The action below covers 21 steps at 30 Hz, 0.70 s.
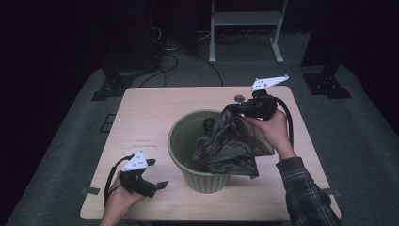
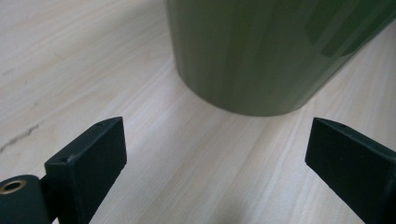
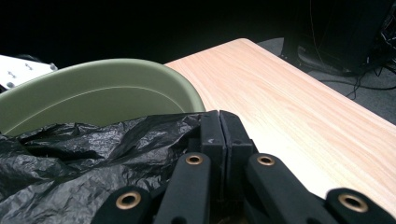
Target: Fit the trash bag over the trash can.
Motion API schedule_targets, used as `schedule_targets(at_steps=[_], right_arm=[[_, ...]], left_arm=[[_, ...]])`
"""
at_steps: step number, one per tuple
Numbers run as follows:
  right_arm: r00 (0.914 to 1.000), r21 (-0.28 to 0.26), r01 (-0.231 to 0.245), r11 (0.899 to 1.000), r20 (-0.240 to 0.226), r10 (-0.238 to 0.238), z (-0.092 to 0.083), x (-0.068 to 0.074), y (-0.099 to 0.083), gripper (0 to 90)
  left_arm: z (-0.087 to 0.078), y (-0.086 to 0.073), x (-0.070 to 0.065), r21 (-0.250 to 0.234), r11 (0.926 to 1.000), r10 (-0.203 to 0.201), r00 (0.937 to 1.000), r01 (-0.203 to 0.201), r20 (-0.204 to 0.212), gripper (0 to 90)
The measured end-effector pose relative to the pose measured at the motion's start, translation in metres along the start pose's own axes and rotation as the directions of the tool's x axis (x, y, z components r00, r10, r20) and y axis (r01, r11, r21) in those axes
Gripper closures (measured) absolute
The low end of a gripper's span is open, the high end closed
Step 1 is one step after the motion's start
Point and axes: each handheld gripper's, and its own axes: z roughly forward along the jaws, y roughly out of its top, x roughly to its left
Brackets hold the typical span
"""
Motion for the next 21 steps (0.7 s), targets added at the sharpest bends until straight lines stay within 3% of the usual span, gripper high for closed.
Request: schedule_targets(at_steps=[11, 13, 16, 18, 21], right_arm=[[1.0000, 0.006, -0.001, 1.000, 0.002, 0.001, -0.002, -0.001, 0.000, 88.8], [1.0000, 0.010, -0.001, 1.000, 0.002, 0.001, -0.002, -0.001, 0.000, 88.9], [1.0000, 0.011, -0.002, 1.000, 0.000, 0.002, -0.002, 0.000, 0.001, 88.9], [1.0000, 0.014, 0.000, 1.000, 0.000, 0.000, -0.001, 0.000, 0.001, 88.8], [1.0000, 0.017, 0.002, 1.000, 0.002, -0.002, -0.001, 0.000, 0.001, 88.8]], left_arm=[[-0.039, 0.039, -0.011, -0.043, 0.9980, 0.050, 0.9949, -0.046, 0.087, 14.2], [-0.048, 0.048, -0.013, -0.056, 0.9967, 0.064, 0.9918, -0.058, 0.111, 21.3], [-0.058, 0.058, -0.013, -0.078, 0.9945, 0.080, 0.9884, -0.070, 0.129, 23.8], [-0.065, 0.066, -0.012, -0.103, 0.9922, 0.086, 0.9833, -0.070, 0.161, 34.4], [-0.071, 0.076, -0.013, -0.143, 0.9870, 0.100, 0.9769, -0.073, 0.189, 39.0]])
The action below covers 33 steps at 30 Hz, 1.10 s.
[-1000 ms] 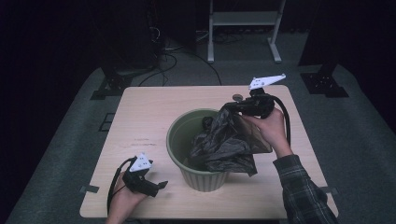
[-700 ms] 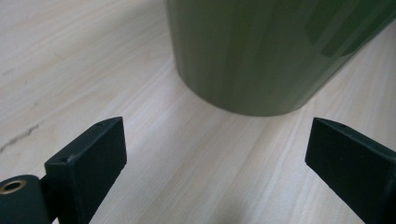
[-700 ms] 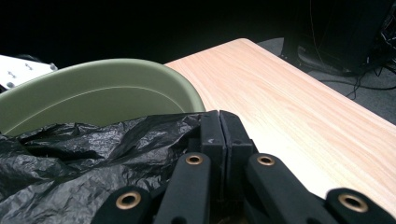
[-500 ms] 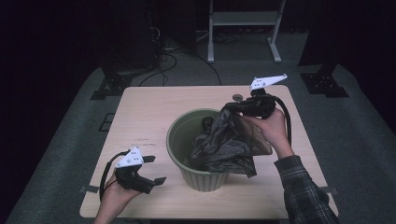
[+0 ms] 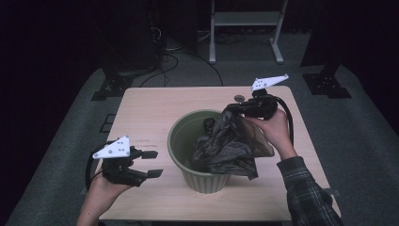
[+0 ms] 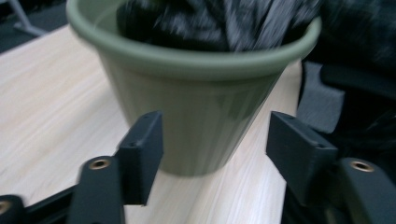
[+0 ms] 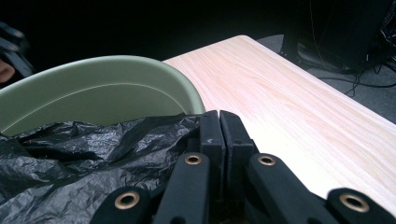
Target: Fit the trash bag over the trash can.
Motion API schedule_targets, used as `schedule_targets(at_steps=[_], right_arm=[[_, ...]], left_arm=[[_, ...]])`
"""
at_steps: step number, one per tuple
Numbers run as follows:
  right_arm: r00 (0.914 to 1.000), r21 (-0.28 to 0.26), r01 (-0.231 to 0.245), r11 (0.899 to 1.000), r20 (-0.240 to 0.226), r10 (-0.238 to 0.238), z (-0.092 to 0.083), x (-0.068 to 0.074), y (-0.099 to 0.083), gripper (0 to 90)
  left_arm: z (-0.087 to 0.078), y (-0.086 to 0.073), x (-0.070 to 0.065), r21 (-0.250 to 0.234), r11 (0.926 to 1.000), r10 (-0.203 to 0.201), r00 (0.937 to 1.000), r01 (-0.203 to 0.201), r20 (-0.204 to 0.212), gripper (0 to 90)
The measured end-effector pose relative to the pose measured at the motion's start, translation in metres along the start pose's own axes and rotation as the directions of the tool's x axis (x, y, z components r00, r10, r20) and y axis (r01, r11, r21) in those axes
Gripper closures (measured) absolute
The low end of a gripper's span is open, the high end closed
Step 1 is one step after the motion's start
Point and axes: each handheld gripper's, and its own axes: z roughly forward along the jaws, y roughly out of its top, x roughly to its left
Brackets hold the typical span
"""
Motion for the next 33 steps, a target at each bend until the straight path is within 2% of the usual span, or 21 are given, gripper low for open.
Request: schedule_targets(at_steps=[4, 9, 18, 26, 33], right_arm=[[1.0000, -0.002, 0.001, 1.000, 0.002, -0.001, -0.001, 0.000, 0.001, 88.2], [1.0000, -0.002, -0.001, 1.000, 0.003, 0.001, -0.001, 0.000, 0.002, 88.3], [1.0000, -0.008, 0.002, 1.000, -0.002, -0.002, 0.001, 0.001, 0.003, 88.8], [1.0000, -0.009, 0.005, 1.000, -0.006, -0.005, 0.003, 0.002, 0.005, 88.8], [1.0000, -0.011, 0.005, 1.000, -0.008, -0.005, 0.003, 0.002, 0.006, 88.8]], left_arm=[[-0.002, 0.018, -0.003, -0.019, 0.9995, 0.026, 0.9997, -0.026, -0.002, 43.4], [0.004, 0.040, -0.007, -0.025, 0.9966, 0.078, 0.9969, -0.078, 0.011, 42.1], [0.038, 0.081, -0.004, 0.000, 0.9893, 0.146, 0.9883, -0.146, 0.044, 37.5], [0.072, 0.104, 0.003, 0.035, 0.9867, 0.156, 0.9839, -0.159, 0.088, 37.2], [0.100, 0.118, 0.009, 0.095, 0.9815, 0.153, 0.9795, -0.166, 0.131, 38.5]])
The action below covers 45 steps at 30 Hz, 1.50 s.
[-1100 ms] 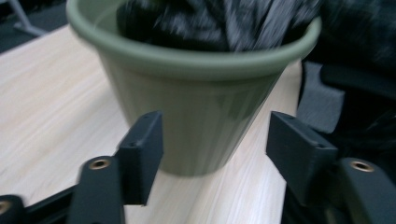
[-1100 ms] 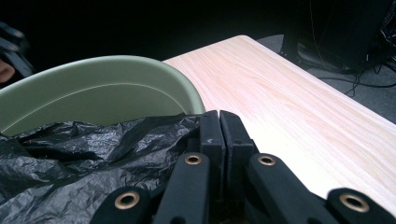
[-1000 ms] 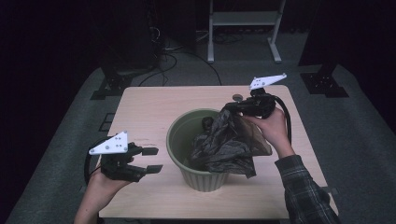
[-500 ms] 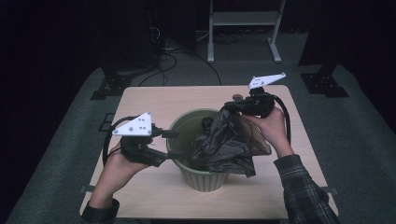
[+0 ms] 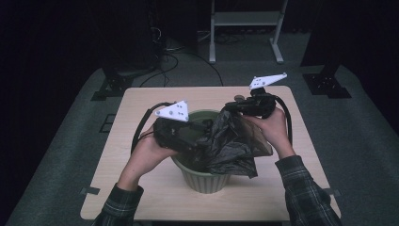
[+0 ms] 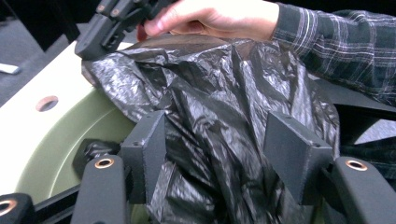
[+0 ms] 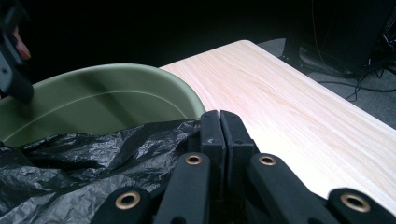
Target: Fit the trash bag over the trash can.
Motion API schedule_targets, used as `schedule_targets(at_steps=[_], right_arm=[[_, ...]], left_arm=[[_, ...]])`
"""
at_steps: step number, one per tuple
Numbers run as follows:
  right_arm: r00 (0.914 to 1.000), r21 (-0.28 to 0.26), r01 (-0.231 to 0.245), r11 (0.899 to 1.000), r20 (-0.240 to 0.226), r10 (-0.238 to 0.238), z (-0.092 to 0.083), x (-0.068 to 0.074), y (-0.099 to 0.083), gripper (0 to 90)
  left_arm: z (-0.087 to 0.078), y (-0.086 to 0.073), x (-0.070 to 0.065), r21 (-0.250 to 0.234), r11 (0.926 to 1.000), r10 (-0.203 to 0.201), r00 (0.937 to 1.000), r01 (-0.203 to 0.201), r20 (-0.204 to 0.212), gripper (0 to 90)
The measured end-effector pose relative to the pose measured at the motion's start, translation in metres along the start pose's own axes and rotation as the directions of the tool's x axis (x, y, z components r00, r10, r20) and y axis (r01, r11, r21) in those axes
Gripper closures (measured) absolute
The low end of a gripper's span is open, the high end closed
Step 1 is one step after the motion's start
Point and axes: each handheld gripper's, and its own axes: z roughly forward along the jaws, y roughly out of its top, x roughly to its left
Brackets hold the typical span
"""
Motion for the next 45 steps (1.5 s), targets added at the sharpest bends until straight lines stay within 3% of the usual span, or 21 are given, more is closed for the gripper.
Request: schedule_targets(at_steps=[7, 10, 13, 15, 17, 18, 22, 30, 37, 45], right_arm=[[1.0000, -0.006, 0.007, 1.000, -0.003, -0.007, -0.001, 0.002, 0.003, 88.8], [1.0000, -0.004, 0.009, 1.000, -0.004, -0.009, -0.001, 0.003, 0.003, 88.8], [0.9999, -0.007, 0.010, 1.000, -0.005, -0.010, -0.001, 0.003, 0.003, 89.0], [0.9999, -0.009, 0.011, 1.000, -0.007, -0.011, -0.001, 0.004, 0.003, 89.4], [0.9999, -0.006, 0.014, 1.000, -0.008, -0.014, -0.001, 0.005, 0.004, 89.4], [0.9998, -0.006, 0.016, 1.000, -0.009, -0.016, -0.002, 0.006, 0.004, 88.7], [0.9998, -0.022, 0.021, 1.000, 0.003, -0.021, -0.011, 0.008, 0.003, 78.4], [0.9993, -0.056, 0.037, 0.998, 0.010, -0.037, -0.044, 0.019, -0.010, 70.0], [0.9995, -0.075, 0.030, 0.997, 0.014, -0.029, -0.073, 0.031, -0.033, 64.6], [0.9993, -0.088, 0.013, 0.996, -0.034, -0.016, -0.092, 0.044, -0.064, 59.6]], left_arm=[[0.017, 0.004, 0.011, 0.047, 0.9985, -0.029, 0.9994, 0.028, 0.021, 40.8], [0.024, 0.003, 0.013, 0.081, 0.9957, -0.050, 0.9978, 0.047, 0.044, 46.9], [0.029, 0.004, 0.012, 0.113, 0.9929, -0.044, 0.9968, 0.037, 0.066, 60.1], [0.031, 0.005, 0.011, 0.153, 0.9873, -0.056, 0.9942, 0.042, 0.092, 75.5], [0.030, 0.005, 0.010, 0.165, 0.9855, -0.054, 0.9950, 0.040, 0.084, 88.4], [0.029, 0.004, 0.010, 0.155, 0.9868, -0.059, 0.9955, 0.047, 0.075, 89.6], [0.014, -0.004, 0.011, 0.118, 0.9912, -0.064, 0.9975, 0.060, 0.029, 89.6], [-0.011, -0.022, 0.015, 0.073, 0.9911, -0.107, 0.9931, 0.111, -0.047, 89.6], [-0.012, -0.029, 0.017, 0.074, 0.9888, -0.123, 0.9886, 0.130, -0.087, 89.6], [-0.010, -0.034, 0.020, 0.080, 0.9865, -0.134, 0.9851, 0.143, -0.108, 89.5]])
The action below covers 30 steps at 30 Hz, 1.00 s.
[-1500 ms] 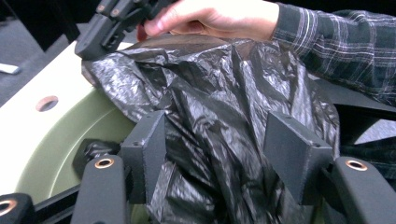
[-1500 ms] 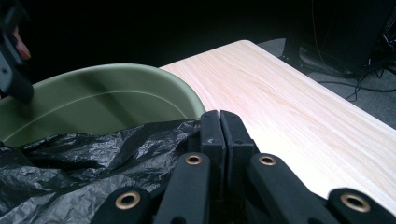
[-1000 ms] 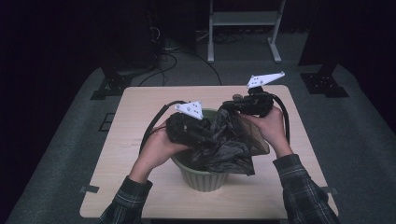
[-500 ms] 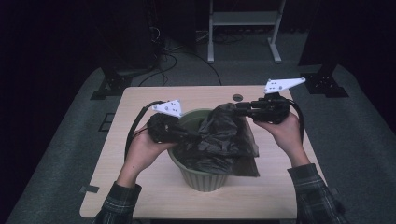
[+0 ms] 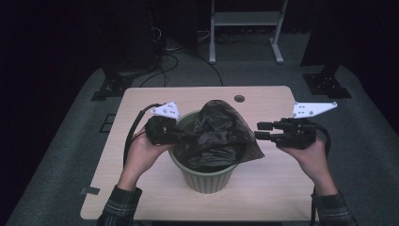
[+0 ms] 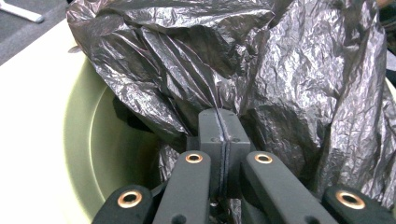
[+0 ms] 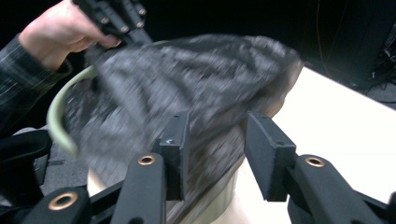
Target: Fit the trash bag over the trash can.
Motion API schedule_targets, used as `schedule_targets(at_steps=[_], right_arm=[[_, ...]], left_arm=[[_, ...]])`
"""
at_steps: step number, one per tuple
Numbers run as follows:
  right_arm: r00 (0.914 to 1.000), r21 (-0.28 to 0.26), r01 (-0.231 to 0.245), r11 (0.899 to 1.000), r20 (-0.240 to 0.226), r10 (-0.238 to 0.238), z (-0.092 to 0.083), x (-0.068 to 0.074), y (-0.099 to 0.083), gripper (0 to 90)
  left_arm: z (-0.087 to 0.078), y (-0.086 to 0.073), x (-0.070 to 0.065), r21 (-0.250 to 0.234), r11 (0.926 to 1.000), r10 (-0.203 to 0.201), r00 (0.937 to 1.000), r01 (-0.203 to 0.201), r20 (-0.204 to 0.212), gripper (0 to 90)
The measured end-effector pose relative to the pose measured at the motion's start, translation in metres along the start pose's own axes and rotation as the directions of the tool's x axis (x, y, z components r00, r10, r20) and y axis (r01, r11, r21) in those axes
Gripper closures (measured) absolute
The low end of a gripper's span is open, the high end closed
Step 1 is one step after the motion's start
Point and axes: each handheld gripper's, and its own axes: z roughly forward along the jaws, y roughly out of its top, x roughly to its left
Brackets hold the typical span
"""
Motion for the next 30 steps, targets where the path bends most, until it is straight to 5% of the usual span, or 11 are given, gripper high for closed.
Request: schedule_targets(at_steps=[8, 11, 14, 20, 25, 30], right_arm=[[0.9989, -0.023, -0.005, 1.000, -0.047, 0.004, -0.003, 0.010, -0.019, 58.1], [0.9983, -0.006, 0.012, 1.000, -0.057, -0.012, 0.006, 0.013, -0.018, 70.9], [0.9966, 0.007, 0.033, 0.999, -0.076, -0.033, 0.014, 0.016, -0.014, 87.7], [0.9959, 0.019, 0.051, 0.999, -0.076, -0.049, 0.020, 0.018, -0.012, 89.7], [0.9960, 0.021, 0.054, 0.998, -0.073, -0.052, 0.018, 0.018, -0.013, 89.6], [0.9955, 0.014, 0.059, 0.998, -0.075, -0.058, 0.018, 0.020, -0.013, 89.7]], left_arm=[[0.003, 0.000, -0.002, 0.009, 1.0000, 0.004, 0.9999, -0.004, 0.011, 88.8], [0.006, 0.000, -0.004, 0.011, 0.9999, 0.012, 0.9997, -0.012, 0.021, 85.7], [0.008, 0.001, -0.008, 0.017, 0.9994, 0.030, 0.9995, -0.030, 0.013, 76.4], [-0.006, 0.008, -0.013, -0.015, 0.9973, 0.071, 0.9955, -0.072, -0.063, 41.7], [-0.018, 0.025, -0.015, -0.077, 0.9930, 0.086, 0.9953, -0.089, -0.044, 39.8], [-0.008, 0.050, -0.015, -0.089, 0.9909, 0.100, 0.9948, -0.101, -0.017, 37.1]])
